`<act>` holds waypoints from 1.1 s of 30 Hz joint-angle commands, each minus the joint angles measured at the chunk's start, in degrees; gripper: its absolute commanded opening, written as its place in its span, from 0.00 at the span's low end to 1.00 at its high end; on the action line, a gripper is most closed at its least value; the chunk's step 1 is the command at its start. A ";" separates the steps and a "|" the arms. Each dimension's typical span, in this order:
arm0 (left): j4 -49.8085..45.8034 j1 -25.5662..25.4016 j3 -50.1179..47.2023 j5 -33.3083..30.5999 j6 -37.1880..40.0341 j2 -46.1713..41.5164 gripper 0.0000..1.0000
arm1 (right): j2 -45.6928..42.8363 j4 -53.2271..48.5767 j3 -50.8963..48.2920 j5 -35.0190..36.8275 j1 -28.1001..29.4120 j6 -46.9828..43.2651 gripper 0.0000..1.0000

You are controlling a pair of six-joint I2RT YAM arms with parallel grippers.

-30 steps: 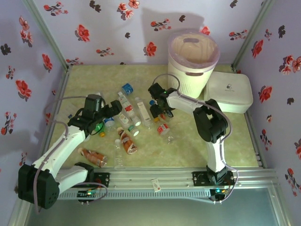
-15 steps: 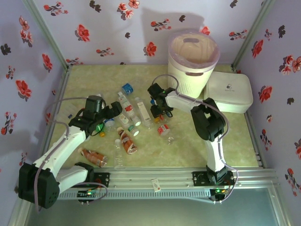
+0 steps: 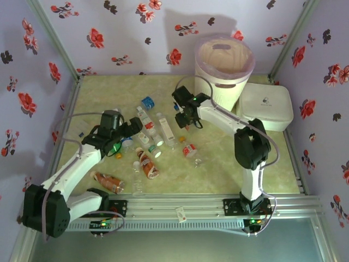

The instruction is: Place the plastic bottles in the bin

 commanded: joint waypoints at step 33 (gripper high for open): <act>-17.26 -0.31 5.43 -5.32 -0.69 -6.08 1.00 | 12.45 -19.17 58.57 0.10 -27.39 -4.62 0.52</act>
